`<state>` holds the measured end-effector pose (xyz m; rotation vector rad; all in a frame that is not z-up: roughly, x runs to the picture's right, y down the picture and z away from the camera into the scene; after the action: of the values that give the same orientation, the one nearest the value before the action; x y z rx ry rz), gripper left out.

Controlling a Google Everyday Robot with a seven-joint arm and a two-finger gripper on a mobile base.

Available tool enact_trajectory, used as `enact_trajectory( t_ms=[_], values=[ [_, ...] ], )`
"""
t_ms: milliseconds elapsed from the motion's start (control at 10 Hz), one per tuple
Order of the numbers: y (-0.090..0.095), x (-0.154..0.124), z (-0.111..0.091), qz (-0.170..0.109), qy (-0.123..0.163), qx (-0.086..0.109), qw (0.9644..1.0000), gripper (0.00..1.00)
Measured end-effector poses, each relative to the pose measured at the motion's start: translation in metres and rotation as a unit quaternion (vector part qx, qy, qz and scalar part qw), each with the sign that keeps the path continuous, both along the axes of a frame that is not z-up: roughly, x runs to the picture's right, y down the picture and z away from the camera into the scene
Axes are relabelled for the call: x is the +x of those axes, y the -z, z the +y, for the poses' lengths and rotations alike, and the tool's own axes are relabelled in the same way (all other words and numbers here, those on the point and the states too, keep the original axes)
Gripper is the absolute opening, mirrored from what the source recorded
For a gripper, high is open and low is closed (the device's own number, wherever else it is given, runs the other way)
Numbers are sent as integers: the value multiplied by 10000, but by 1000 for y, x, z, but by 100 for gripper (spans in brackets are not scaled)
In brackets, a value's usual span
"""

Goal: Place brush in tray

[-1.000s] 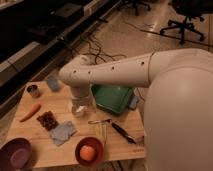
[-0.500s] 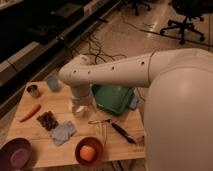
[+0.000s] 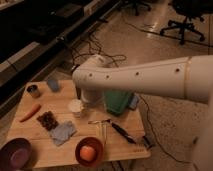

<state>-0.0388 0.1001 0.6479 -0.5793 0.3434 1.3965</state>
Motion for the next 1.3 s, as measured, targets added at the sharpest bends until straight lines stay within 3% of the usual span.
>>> enact_trajectory(
  t_ms=[300, 700, 900, 1300],
  values=[
    [16, 24, 2, -76, -288, 77, 9995, 65],
    [14, 22, 3, -84, -207, 40, 9997, 65],
    [6, 31, 14, -161, -73, -96, 9998, 65],
    [20, 105, 50, -553, -325, -383, 9972, 65]
  ],
)
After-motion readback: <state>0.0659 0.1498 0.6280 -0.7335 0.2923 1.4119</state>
